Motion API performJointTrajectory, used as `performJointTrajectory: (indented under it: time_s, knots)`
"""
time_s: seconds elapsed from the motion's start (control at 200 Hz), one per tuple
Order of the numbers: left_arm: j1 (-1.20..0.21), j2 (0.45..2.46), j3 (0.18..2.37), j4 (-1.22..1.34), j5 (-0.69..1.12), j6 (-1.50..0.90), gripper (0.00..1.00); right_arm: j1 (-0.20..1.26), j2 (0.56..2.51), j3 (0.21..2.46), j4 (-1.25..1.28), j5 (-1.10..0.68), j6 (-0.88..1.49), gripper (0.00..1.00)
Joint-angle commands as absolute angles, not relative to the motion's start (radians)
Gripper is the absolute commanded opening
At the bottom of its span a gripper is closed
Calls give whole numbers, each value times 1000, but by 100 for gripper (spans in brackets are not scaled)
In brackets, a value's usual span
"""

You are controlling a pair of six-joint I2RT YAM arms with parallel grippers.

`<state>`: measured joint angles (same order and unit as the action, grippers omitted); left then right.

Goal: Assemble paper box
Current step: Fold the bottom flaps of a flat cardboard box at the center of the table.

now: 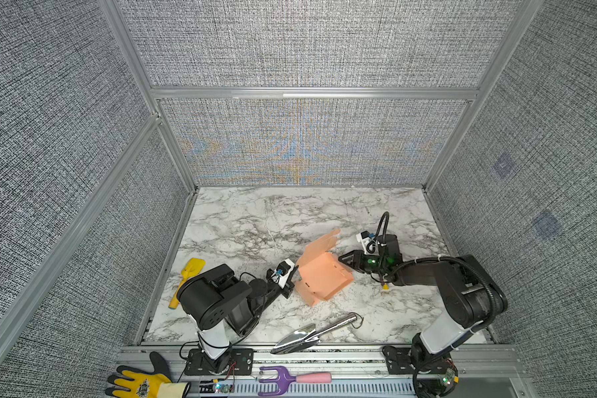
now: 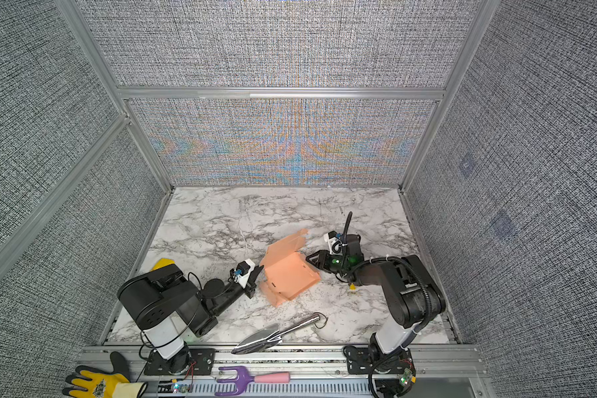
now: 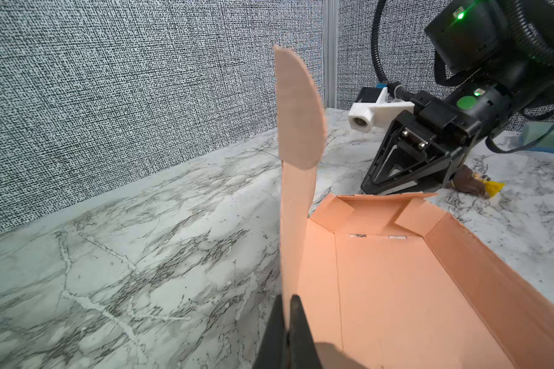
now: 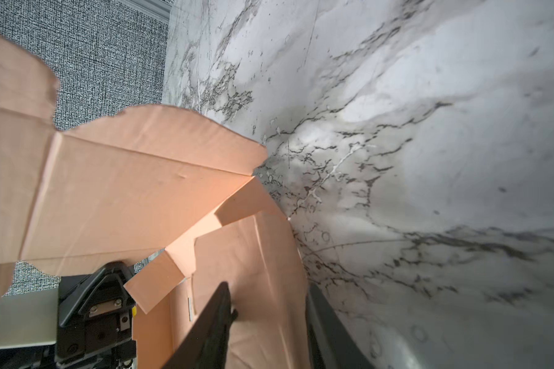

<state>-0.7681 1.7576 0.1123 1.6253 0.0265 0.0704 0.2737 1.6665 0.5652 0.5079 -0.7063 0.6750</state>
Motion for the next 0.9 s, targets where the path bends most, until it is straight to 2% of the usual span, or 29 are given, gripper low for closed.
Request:
performJointTrajectory:
  time_s: [0.0, 0.25, 0.515, 0.895]
  knots:
    - [-769, 1744, 111, 1747, 25, 68, 0, 275, 1667, 556, 571, -732, 694, 41]
    - [-769, 1640, 126, 1643, 49, 87, 0, 276, 1650, 544, 584, -736, 696, 43]
    - [-769, 1636, 140, 1614, 75, 83, 0, 306, 1624, 546, 546, -694, 656, 43]
    - [-770, 1615, 134, 1592, 67, 79, 0, 382, 1591, 598, 341, -555, 464, 45]
